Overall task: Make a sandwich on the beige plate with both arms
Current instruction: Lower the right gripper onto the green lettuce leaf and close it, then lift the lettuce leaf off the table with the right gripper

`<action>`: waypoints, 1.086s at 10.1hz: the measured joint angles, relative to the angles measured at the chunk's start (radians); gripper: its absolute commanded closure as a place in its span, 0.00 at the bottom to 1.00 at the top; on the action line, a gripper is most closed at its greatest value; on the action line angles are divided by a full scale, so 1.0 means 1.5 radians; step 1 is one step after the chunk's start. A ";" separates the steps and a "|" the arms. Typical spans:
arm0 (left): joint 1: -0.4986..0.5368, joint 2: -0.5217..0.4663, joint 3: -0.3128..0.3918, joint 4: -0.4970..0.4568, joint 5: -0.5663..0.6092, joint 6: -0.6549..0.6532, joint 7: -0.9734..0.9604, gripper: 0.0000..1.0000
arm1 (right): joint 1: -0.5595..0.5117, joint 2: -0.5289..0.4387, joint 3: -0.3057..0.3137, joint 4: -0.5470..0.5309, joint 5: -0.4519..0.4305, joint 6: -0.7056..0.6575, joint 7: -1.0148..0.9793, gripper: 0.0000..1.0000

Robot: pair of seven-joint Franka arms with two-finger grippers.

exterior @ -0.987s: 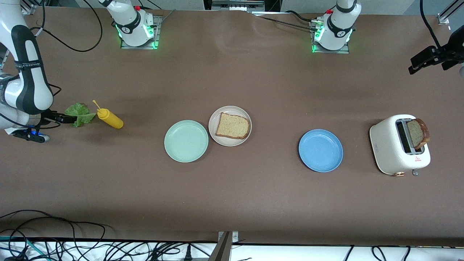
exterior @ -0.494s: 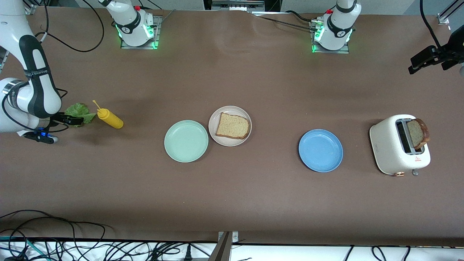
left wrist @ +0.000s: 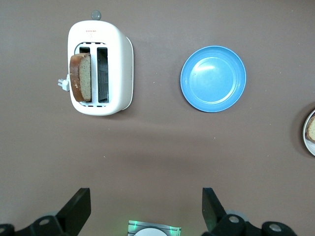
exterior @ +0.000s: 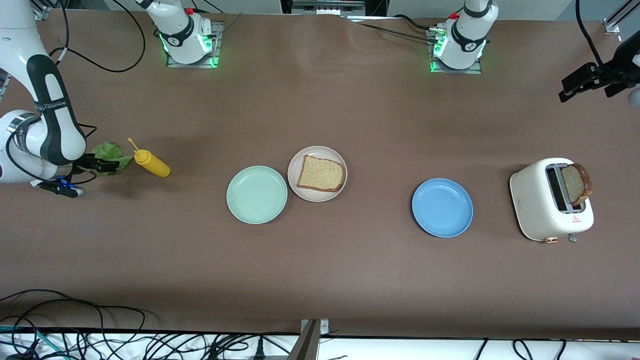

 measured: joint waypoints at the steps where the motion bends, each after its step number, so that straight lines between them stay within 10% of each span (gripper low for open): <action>1: 0.001 0.000 0.001 0.000 0.000 0.000 0.000 0.00 | -0.001 0.000 0.000 0.000 0.000 -0.004 0.000 0.77; 3: 0.002 0.000 0.002 0.000 0.000 0.000 0.000 0.00 | -0.001 0.000 0.000 0.000 0.000 -0.012 0.000 1.00; 11: 0.002 0.001 0.002 0.001 0.000 0.000 0.000 0.00 | -0.001 -0.011 0.005 0.025 0.001 -0.053 0.000 1.00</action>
